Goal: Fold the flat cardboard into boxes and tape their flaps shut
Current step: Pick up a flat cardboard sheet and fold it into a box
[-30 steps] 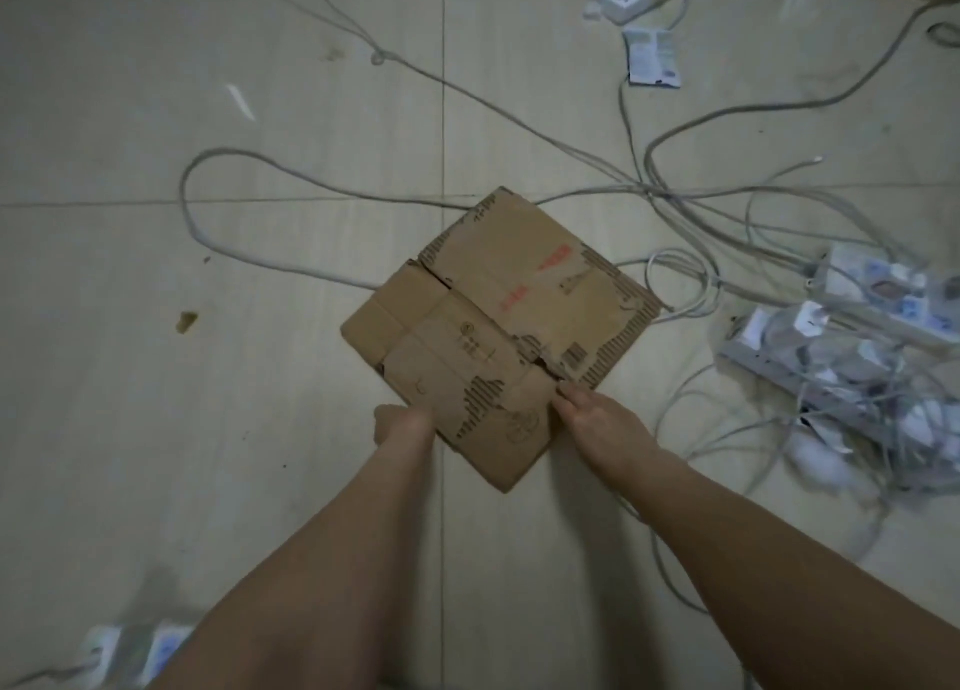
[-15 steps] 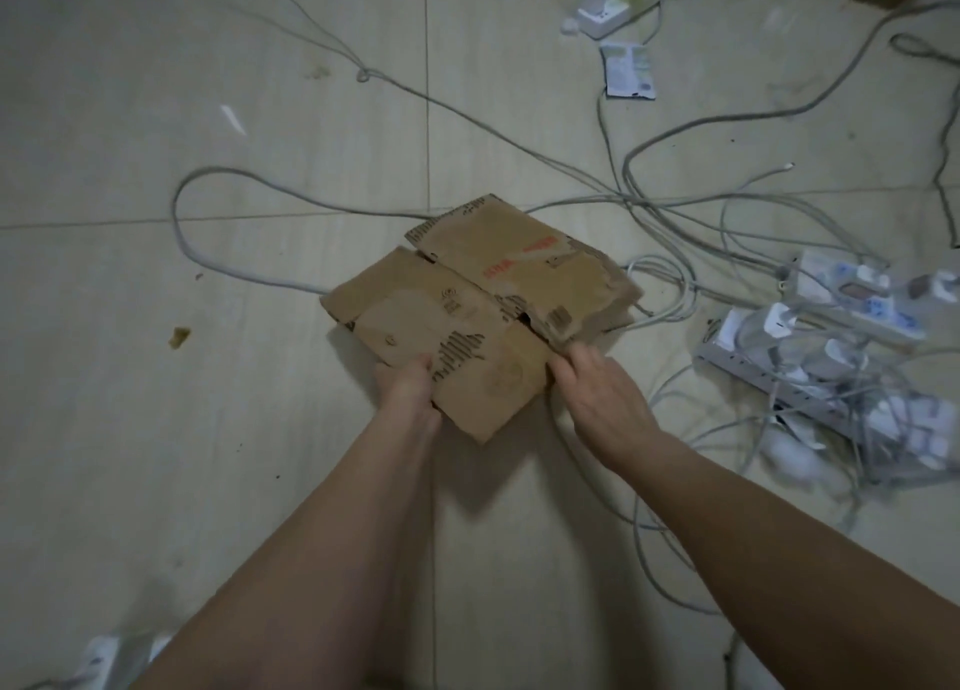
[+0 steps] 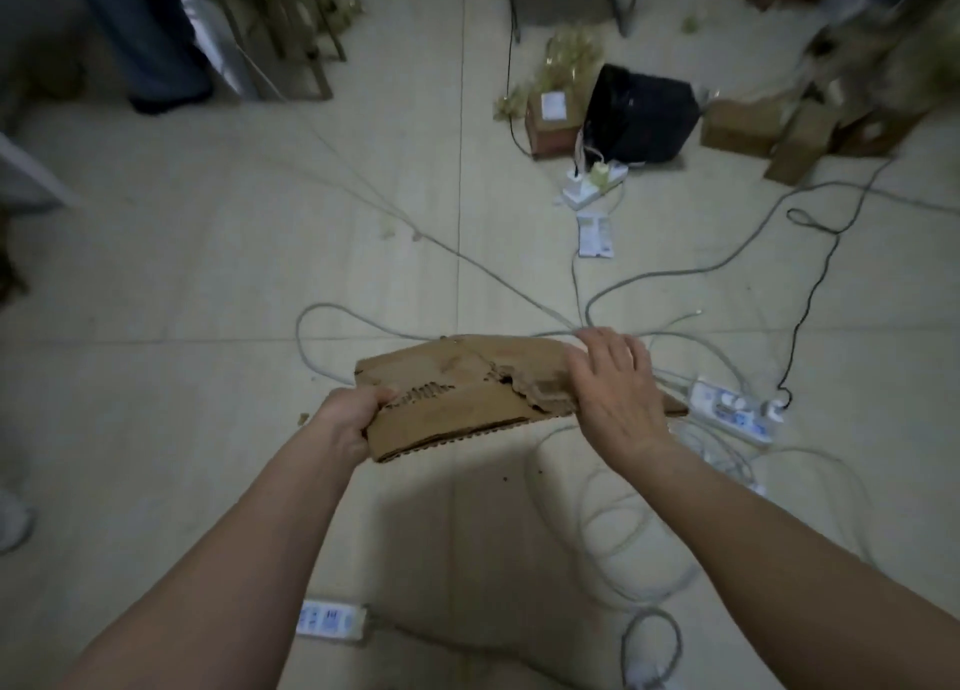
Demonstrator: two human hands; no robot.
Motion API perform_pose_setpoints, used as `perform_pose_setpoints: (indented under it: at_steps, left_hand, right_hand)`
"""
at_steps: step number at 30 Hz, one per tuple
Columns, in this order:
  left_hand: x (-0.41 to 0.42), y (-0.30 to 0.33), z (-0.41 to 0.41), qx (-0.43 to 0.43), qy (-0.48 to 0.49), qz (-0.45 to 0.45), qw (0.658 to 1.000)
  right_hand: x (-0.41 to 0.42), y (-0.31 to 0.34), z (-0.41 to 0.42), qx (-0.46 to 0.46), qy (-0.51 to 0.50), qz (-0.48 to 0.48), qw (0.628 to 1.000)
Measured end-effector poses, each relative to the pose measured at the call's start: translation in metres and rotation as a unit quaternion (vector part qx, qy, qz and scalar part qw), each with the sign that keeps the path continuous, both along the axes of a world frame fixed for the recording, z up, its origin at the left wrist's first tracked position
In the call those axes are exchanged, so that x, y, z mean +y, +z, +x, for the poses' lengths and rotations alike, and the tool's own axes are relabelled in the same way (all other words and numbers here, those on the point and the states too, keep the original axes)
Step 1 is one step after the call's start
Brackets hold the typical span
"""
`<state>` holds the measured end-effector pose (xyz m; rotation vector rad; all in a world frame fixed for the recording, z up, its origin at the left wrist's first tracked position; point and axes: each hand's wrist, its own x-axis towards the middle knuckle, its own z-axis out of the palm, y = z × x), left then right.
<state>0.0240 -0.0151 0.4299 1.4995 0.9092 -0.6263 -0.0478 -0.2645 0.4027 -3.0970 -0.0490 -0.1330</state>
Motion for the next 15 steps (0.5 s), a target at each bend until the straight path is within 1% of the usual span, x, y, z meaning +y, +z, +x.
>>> perform_pose_setpoints:
  at_steps: [3,5,6,7,8,9,10,11,12,13,14,15]
  left_hand:
    - [0.003,0.107,0.005,-0.017,-0.023,-0.005,1.0]
    - [0.002,0.183,0.007,-0.048,-0.064,0.021,0.997]
    - [-0.001,0.212,0.008,-0.07,-0.111,0.068,0.989]
    - [-0.003,0.248,0.008,-0.096,-0.177,0.15,0.968]
    - [-0.005,0.282,0.006,-0.133,-0.254,0.228,0.93]
    - [-0.007,0.315,0.001,-0.184,-0.316,0.264,0.893]
    - [-0.01,0.348,-0.007,-0.229,-0.375,0.252,0.862]
    - [-0.013,0.373,-0.015,-0.256,-0.439,0.241,0.827]
    - [-0.017,0.392,-0.024,-0.269,-0.503,0.259,0.779]
    - [-0.018,0.408,-0.033,-0.277,-0.554,0.307,0.723]
    - [-0.017,0.419,-0.04,-0.291,-0.581,0.357,0.671]
    - [-0.014,0.427,-0.044,-0.308,-0.592,0.4,0.627]
  right_hand:
    - [0.0,0.098,0.001,0.02,0.047,0.049,0.997]
    - [0.002,0.169,0.002,0.035,0.05,0.075,0.995]
    - [0.004,0.197,0.002,0.039,0.045,0.082,0.995]
    - [0.006,0.229,0.003,0.03,0.043,0.093,0.994]
    - [0.009,0.26,0.004,0.022,0.043,0.096,0.994]
    - [0.014,0.289,0.005,0.018,0.04,0.09,0.995]
    - [0.019,0.318,0.006,0.018,0.034,0.084,0.996]
    - [0.025,0.344,0.008,0.015,0.028,0.077,0.997]
    - [0.031,0.367,0.011,0.01,0.023,0.069,0.997]
    - [0.039,0.389,0.012,0.008,0.018,0.055,0.998]
    - [0.047,0.408,0.014,0.007,0.012,0.043,0.999]
    - [0.055,0.423,0.015,0.005,0.009,0.031,0.999]
